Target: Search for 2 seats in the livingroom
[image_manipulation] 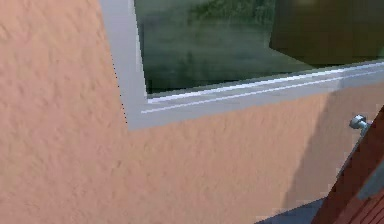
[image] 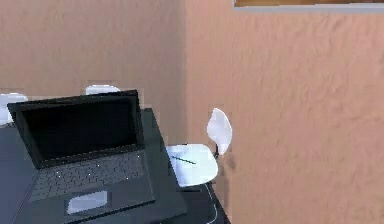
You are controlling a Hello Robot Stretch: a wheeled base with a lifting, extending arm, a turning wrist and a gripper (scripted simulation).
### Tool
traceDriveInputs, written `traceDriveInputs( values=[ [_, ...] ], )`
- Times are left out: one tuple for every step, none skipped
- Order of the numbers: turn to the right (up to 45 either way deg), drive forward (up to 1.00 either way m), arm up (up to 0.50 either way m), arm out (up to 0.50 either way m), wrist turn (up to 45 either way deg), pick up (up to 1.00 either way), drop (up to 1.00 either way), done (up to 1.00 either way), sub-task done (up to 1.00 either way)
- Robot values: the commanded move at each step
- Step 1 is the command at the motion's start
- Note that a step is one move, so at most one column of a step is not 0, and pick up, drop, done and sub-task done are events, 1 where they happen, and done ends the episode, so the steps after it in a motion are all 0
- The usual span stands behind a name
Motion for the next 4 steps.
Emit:
traceDriveInputs(
  values=[
    [0.0, 0.00, 0.00, 0.00, 0.0, 0.00, 0.00, 0.00, 1.00],
    [-45.0, 0.00, 0.00, 0.00, 0.0, 0.00, 0.00, 0.00, 0.00],
    [-45.0, 0.00, 0.00, 0.00, 0.0, 0.00, 0.00, 0.00, 0.00],
    [-9.0, 0.00, 0.00, 0.00, 0.0, 0.00, 0.00, 0.00, 0.00]
  ],
)
